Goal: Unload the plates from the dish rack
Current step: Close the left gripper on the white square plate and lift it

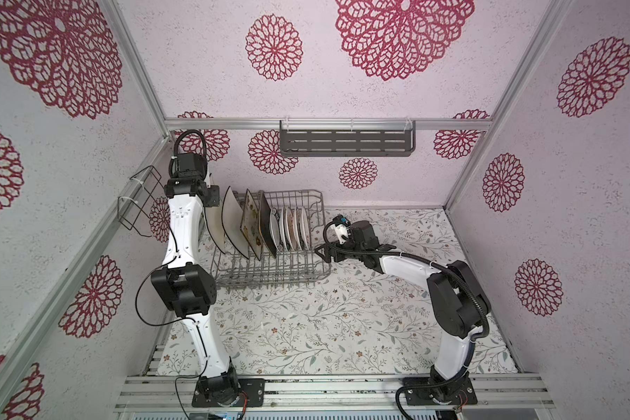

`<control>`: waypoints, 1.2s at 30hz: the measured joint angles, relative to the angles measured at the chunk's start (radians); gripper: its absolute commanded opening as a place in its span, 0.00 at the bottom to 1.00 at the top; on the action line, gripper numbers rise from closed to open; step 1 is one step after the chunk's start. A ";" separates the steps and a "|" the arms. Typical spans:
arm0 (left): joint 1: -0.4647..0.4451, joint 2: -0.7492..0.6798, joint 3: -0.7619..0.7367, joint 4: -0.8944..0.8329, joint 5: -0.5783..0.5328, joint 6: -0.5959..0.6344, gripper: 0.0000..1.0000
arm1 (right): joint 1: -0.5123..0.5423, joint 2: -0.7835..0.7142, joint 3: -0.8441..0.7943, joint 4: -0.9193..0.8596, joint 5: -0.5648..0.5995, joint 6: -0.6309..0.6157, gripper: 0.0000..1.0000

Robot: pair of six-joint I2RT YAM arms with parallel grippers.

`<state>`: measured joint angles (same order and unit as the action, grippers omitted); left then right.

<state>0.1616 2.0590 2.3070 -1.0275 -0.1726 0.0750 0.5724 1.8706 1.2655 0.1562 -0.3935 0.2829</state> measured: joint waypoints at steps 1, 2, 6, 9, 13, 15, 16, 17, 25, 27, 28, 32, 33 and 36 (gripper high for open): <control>0.000 -0.006 0.000 -0.002 0.000 0.000 0.00 | 0.000 -0.001 -0.002 0.000 0.000 0.000 0.87; 0.000 -0.013 0.000 -0.005 0.000 0.000 0.00 | 0.000 -0.003 -0.003 0.002 0.000 0.001 0.87; -0.004 -0.057 0.000 -0.023 -0.004 0.000 0.00 | 0.000 -0.016 -0.009 0.004 0.001 0.008 0.87; -0.010 -0.106 0.000 -0.036 -0.007 0.000 0.00 | 0.000 -0.029 -0.011 0.005 0.001 0.009 0.87; -0.019 -0.179 0.000 -0.043 -0.009 -0.001 0.00 | 0.000 -0.051 -0.018 0.010 0.005 0.011 0.87; -0.026 -0.220 0.000 -0.044 -0.009 -0.004 0.00 | 0.000 -0.060 -0.020 0.020 0.005 0.016 0.87; -0.029 -0.233 0.000 -0.046 -0.009 -0.005 0.00 | 0.000 -0.063 -0.021 0.023 0.005 0.017 0.87; -0.035 -0.250 0.000 -0.049 -0.011 -0.007 0.00 | 0.000 -0.064 -0.021 0.025 0.005 0.017 0.87; -0.142 -0.346 -0.027 -0.080 -0.038 -0.009 0.00 | 0.000 -0.098 -0.057 0.021 0.016 0.017 0.87; -0.172 -0.360 -0.031 -0.090 -0.036 -0.013 0.00 | 0.000 -0.120 -0.071 0.017 0.024 0.017 0.88; -0.184 -0.366 -0.034 -0.097 -0.035 -0.016 0.00 | 0.000 -0.127 -0.074 0.017 0.026 0.017 0.88; -0.238 -0.415 -0.078 -0.098 -0.021 -0.031 0.00 | 0.000 -0.160 -0.082 0.017 0.039 0.017 0.88; -0.249 -0.427 -0.084 -0.102 -0.017 -0.036 0.00 | 0.000 -0.167 -0.082 0.017 0.043 0.017 0.88; -0.279 -0.459 -0.087 -0.104 -0.003 -0.053 0.00 | 0.000 -0.197 -0.091 0.018 0.051 0.018 0.89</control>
<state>-0.1177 1.6001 2.2204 -1.1316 -0.1753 0.0216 0.5728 1.6733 1.1744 0.1738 -0.3424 0.3004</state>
